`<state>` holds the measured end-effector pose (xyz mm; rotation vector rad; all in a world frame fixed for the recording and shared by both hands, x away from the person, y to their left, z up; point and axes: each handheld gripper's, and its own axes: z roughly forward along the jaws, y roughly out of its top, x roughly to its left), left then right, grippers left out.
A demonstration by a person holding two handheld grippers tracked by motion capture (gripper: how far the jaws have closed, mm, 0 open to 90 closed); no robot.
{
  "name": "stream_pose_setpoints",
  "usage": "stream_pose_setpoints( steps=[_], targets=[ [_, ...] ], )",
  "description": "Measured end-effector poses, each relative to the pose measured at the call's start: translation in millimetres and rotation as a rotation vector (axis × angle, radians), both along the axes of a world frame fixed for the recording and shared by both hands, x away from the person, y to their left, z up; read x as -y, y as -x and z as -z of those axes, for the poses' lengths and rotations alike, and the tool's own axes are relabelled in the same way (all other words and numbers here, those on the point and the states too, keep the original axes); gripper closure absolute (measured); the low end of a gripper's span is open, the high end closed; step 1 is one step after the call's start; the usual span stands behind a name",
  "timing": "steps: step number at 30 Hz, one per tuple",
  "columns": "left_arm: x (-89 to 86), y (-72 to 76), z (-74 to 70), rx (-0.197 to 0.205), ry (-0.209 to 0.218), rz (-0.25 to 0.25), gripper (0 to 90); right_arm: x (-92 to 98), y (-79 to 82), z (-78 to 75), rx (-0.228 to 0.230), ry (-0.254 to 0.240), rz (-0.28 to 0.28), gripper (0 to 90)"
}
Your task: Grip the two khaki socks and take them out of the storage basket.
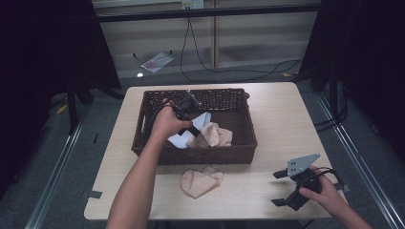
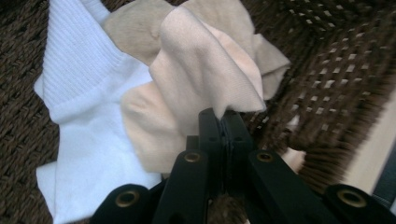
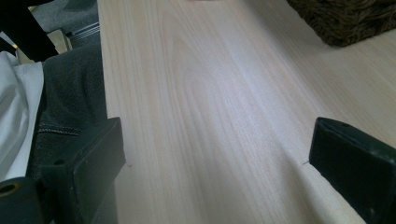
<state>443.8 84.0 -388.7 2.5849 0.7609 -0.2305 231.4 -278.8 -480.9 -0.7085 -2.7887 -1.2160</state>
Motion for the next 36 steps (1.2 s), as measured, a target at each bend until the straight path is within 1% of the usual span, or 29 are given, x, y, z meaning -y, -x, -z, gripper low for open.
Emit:
stream_pose_setpoints(
  steps=[3,4,5,7,8,9,10,12,13,14,16,18,19,20,22,23,25,26,28,29,30,31,32,33,34,36],
  targets=[
    [-3.6,2.3,-11.5,-0.013,0.01,-0.008,88.8,-0.5,0.1,0.2,-0.005,-0.01,-0.001,3.2],
    [-4.3,2.9,-14.3,-0.012,0.011,-0.01,88.8,-0.4,0.2,-0.1,-0.003,-0.005,0.002,3.2],
    [-5.0,3.4,-17.5,-0.015,0.001,-0.004,88.7,-0.3,0.1,-0.2,-0.003,-0.006,0.002,3.2],
    [-5.7,5.0,-22.5,-0.016,0.0,0.002,88.8,-0.3,0.1,-0.1,-0.003,-0.005,0.003,3.2],
    [-5.7,5.0,-22.5,-0.016,0.0,0.002,88.8,-0.5,0.1,0.1,-0.003,-0.007,0.001,3.2],
    [-6.6,6.2,-28.0,-0.014,-0.004,0.007,88.8,-0.6,0.0,0.3,-0.004,-0.008,0.0,3.2],
    [-7.1,7.4,-30.4,-0.016,0.0,-0.003,88.8,-0.6,0.0,0.3,-0.003,-0.005,0.001,3.2],
    [-7.7,7.6,-32.7,-0.016,0.0,0.0,88.8,-0.7,-0.3,0.5,-0.003,-0.008,-0.001,3.2],
    [-8.9,8.2,-37.6,-0.011,0.001,0.003,88.8,-0.7,-0.3,0.4,-0.002,-0.008,-0.001,3.2],
    [-8.9,8.2,-37.6,-0.011,0.001,0.003,88.8,-0.7,-0.3,0.4,-0.002,-0.008,-0.001,3.2],
    [-10.1,10.1,-45.4,-0.014,0.005,0.0,88.8,-0.5,0.0,0.0,-0.002,-0.004,0.003,3.2],
    [-10.3,10.8,-47.4,-0.008,0.011,0.004,88.8,-0.4,0.1,-0.1,-0.002,-0.005,0.003,3.2],
    [-10.5,12.3,-51.9,-0.015,0.019,0.009,88.8,-0.4,0.1,-0.2,-0.003,-0.005,0.004,3.2],
    [-10.7,12.7,-55.0,-0.019,0.011,0.015,88.7,-0.4,0.1,-0.1,-0.002,-0.005,0.004,3.2],
    [-10.9,13.7,-56.3,-0.012,0.018,0.012,88.7,-0.5,-0.1,-0.1,0.001,-0.006,0.001,3.2],
    [-11.6,14.9,-59.6,-0.019,0.023,0.008,88.7,-0.5,-0.1,-0.1,0.001,-0.006,0.001,3.2],
    [-12.7,15.7,-63.6,-0.027,0.021,0.014,88.7,-0.5,-0.1,-0.3,0.001,-0.007,0.002,3.2],
    [-13.0,16.5,-65.3,-0.024,0.019,0.016,88.7,-0.5,0.0,-0.2,0.0,-0.007,0.003,3.2],
    [-13.0,17.3,-66.2,-0.026,0.022,0.015,88.7,-0.5,0.1,-0.2,0.0,-0.007,0.002,3.2],
    [-13.2,18.7,-69.2,-0.028,0.013,0.02,88.7,-0.6,-0.1,-0.1,0.001,-0.004,0.0,3.2],
    [-13.2,18.7,-69.2,-0.028,0.013,0.02,88.7,-0.6,-0.1,-0.1,0.001,-0.004,0.0,3.2],
    [-13.7,19.9,-71.4,-0.026,0.024,0.021,88.7,-0.8,-0.2,0.1,0.0,-0.005,-0.001,3.2],
    [-13.7,19.9,-71.4,-0.026,0.024,0.021,88.7,-0.8,-0.2,0.1,0.0,-0.005,-0.001,3.2],
    [-14.8,20.2,-75.5,-0.026,0.021,0.03,88.7,-0.8,-0.2,0.1,0.001,-0.004,0.0,3.2],
    [-15.2,21.3,-77.1,-0.022,0.026,0.021,88.7,-0.8,-0.2,0.1,0.001,-0.005,0.0,3.2],
    [-15.7,21.6,-79.0,-0.023,0.03,0.021,88.7,-0.9,-0.2,0.1,0.001,-0.005,0.0,3.2]
  ],
)
